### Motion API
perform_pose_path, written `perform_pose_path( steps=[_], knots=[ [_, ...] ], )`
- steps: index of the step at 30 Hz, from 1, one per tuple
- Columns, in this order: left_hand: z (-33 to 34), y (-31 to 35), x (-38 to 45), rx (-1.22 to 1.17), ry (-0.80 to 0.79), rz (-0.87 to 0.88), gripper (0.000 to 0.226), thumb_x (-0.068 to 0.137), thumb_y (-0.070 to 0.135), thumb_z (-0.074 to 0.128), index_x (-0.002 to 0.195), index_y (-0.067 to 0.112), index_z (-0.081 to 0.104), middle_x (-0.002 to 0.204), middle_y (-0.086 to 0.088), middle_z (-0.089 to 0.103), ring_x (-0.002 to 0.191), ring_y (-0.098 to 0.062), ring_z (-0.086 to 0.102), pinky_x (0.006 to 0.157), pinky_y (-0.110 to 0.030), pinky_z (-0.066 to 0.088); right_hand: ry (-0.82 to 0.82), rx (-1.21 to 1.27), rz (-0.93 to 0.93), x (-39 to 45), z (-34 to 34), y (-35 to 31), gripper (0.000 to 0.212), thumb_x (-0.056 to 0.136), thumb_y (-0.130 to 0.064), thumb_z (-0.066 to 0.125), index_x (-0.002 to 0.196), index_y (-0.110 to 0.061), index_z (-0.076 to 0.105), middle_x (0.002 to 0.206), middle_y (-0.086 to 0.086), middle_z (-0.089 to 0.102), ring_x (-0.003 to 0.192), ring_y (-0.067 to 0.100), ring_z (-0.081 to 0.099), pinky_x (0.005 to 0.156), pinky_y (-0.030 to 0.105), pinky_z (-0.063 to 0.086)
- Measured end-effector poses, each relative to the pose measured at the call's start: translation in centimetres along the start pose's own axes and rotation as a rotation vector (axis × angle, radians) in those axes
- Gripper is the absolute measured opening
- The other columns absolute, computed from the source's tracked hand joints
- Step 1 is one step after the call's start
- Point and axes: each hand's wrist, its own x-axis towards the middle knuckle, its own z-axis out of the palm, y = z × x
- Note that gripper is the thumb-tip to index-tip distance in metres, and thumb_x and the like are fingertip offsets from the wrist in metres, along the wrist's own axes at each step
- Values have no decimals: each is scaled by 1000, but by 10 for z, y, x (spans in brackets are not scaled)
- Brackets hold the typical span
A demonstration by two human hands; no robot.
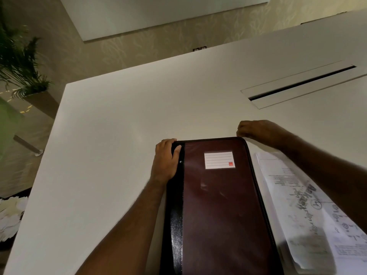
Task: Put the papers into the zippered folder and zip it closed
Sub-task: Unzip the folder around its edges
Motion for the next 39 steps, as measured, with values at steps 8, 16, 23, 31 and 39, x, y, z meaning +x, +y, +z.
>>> perform_pose_path(
  steps=[8,16,23,31,39],
  knots=[
    [1,1,0,4,0,-13,38,106,36,47,139,17,53,138,1,54,133,-12,37,105,-23,31,40,177,118,-18,6,-6,17,107,-14,60,117,-12,74,113,4,73,102,21,70,87,36,54],
    [-5,20,10,109,-30,11,31,101,17,51,129,10,61,129,-5,61,128,-21,43,107,-32,37,96,323,179,-19,21,-8,15,103,-8,66,115,-9,75,109,6,71,94,16,64,78,28,48],
    [26,90,32,399,-123,254,30,102,35,49,109,18,73,113,0,69,112,-24,58,111,-45,33,159,340,162,-18,26,-6,11,101,-8,69,108,-10,76,104,4,71,92,16,64,77,26,48],
    [75,139,40,201,-387,208,43,100,52,52,128,21,66,127,-1,63,122,-21,54,106,-45,31,199,327,163,-21,27,-6,8,101,-12,69,106,-13,74,103,2,70,97,16,61,80,28,45],
    [86,135,41,85,-336,160,37,94,48,64,122,24,65,127,4,60,122,-19,49,101,-44,29,223,305,171,-29,26,-10,10,103,-14,65,107,-11,75,105,5,72,98,23,64,82,37,50]
  ],
)
